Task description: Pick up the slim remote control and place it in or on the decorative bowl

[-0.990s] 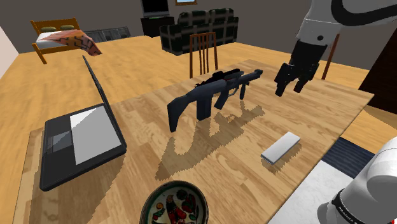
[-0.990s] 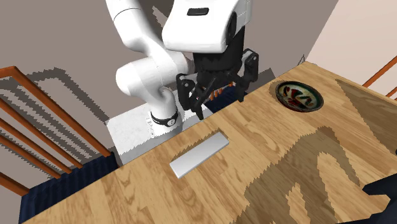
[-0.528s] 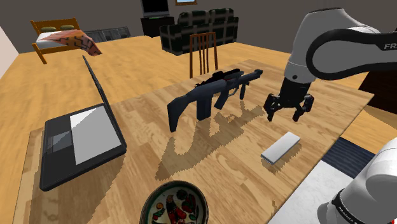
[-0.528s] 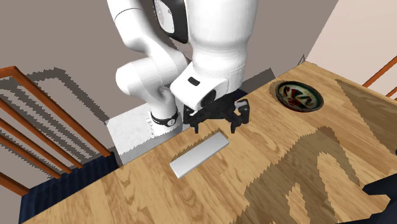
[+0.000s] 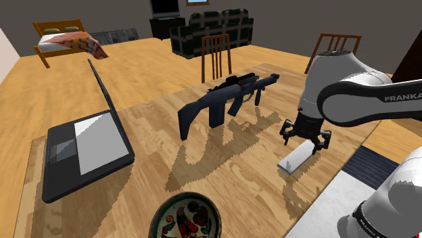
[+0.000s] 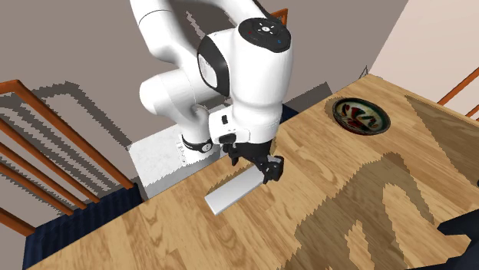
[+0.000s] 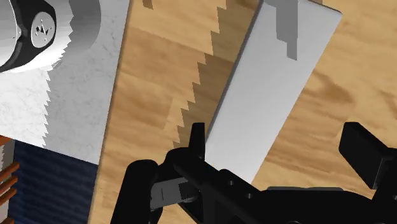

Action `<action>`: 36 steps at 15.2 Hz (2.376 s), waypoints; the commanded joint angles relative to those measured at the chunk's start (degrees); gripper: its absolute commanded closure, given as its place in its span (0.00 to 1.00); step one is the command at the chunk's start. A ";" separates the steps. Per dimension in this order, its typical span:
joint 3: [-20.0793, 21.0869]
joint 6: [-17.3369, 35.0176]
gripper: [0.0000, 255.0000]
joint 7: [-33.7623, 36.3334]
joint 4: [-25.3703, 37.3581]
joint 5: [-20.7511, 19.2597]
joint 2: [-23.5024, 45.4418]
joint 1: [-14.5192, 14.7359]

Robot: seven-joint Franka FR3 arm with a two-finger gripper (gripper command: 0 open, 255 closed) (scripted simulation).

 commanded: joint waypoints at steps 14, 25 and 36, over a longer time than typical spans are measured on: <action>-1.10 9.72 0.00 5.62 -5.27 -0.88 4.77 -3.26; -1.10 9.72 1.00 5.62 -5.27 -0.88 4.77 -3.26; -2.01 -2.29 1.00 5.56 0.55 -1.76 -1.44 -3.56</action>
